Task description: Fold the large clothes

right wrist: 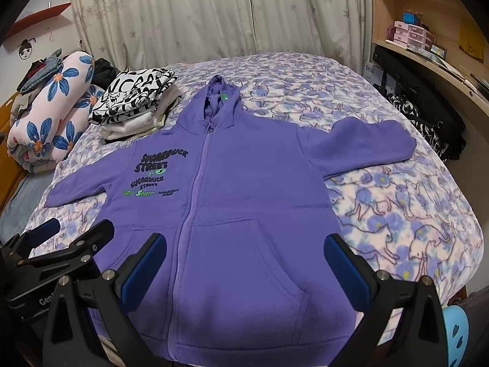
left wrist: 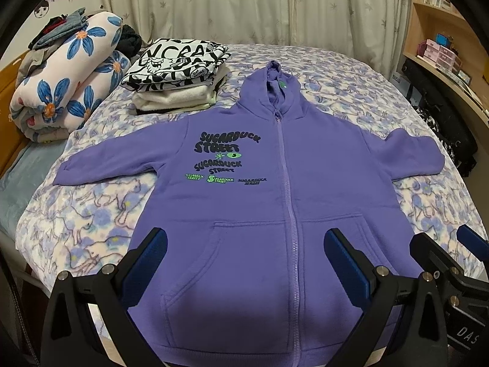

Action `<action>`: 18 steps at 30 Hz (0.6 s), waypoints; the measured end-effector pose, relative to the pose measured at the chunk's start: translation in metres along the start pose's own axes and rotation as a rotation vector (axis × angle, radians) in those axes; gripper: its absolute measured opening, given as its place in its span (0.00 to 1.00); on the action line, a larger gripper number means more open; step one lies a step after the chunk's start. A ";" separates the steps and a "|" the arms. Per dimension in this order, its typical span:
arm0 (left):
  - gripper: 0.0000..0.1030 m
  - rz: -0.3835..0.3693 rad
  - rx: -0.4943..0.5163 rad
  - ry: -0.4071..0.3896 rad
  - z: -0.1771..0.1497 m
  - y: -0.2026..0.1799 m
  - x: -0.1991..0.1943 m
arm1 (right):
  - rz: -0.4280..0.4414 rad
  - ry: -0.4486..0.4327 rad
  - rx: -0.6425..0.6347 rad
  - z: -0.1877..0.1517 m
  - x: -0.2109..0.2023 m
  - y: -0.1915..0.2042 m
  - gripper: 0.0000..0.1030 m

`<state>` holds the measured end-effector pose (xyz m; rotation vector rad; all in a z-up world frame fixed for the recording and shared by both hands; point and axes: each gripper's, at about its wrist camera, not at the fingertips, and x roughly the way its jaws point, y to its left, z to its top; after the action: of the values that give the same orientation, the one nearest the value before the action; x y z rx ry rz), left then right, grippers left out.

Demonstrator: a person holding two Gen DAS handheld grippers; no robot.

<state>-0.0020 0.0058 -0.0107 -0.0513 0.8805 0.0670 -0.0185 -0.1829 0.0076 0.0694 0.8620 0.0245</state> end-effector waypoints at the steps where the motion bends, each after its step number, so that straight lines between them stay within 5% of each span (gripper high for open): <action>1: 0.99 -0.002 -0.001 0.001 0.000 0.000 0.000 | 0.001 0.000 0.000 0.000 0.000 0.000 1.00; 18: 0.99 -0.001 -0.002 0.004 0.000 -0.001 0.001 | -0.004 0.003 0.002 -0.001 0.002 0.001 1.00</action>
<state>-0.0014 0.0050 -0.0119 -0.0534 0.8846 0.0670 -0.0177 -0.1820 0.0057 0.0696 0.8653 0.0198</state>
